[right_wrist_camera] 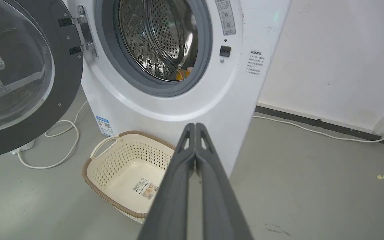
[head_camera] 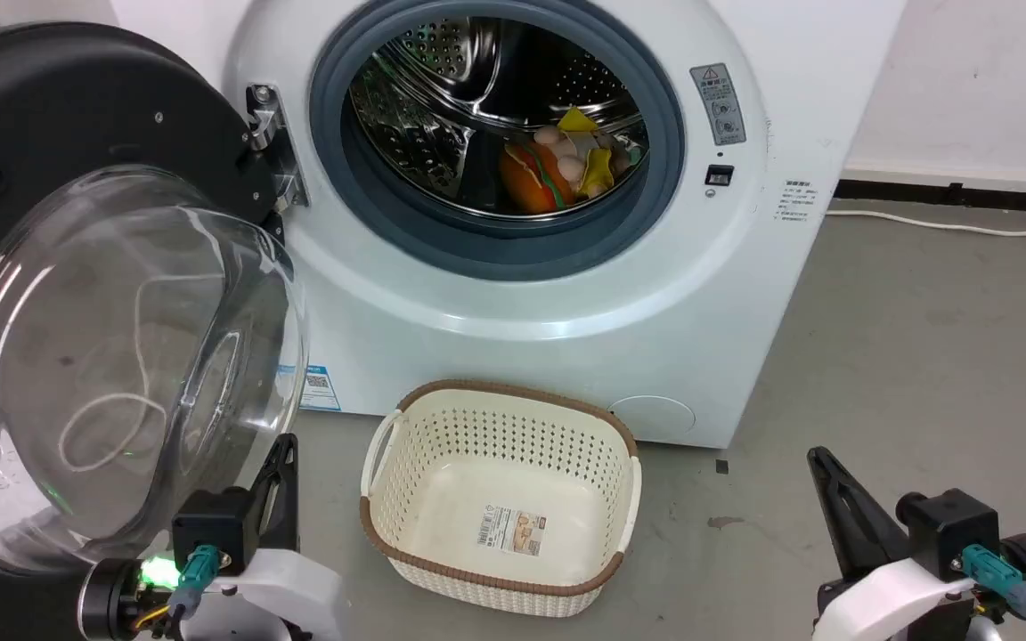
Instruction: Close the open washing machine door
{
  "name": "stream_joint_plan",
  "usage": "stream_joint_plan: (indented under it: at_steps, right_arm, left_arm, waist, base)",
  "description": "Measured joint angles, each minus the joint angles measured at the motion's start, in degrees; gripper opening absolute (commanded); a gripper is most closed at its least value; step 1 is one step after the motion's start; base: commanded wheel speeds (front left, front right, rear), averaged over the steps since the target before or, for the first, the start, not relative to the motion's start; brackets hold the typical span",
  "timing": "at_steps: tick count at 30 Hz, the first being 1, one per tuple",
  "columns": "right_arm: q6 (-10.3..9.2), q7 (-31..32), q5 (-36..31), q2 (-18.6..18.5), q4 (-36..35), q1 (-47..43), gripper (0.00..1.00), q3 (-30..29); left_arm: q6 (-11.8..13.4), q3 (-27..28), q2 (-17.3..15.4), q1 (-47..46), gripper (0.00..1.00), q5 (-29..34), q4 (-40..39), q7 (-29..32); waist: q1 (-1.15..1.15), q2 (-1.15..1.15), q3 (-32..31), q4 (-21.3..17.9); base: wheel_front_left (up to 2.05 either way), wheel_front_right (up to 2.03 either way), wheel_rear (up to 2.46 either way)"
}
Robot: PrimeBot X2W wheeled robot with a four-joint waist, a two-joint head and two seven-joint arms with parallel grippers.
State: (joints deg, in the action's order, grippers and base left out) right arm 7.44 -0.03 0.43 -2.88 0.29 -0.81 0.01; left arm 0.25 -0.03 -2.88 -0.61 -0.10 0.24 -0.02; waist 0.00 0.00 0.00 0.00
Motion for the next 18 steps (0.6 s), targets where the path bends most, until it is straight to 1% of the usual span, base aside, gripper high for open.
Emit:
stream_joint_plan:
  at_steps: [18]
  right_arm:
    - [0.0,0.0,0.0,0.0,0.0,0.0,0.0,0.01]
  left_arm:
    - [0.0,0.0,0.0,0.0,0.0,0.0,0.0,0.0]
  waist:
    - [0.0,0.0,0.0,0.0]
  base:
    - [0.0,0.0,0.0]
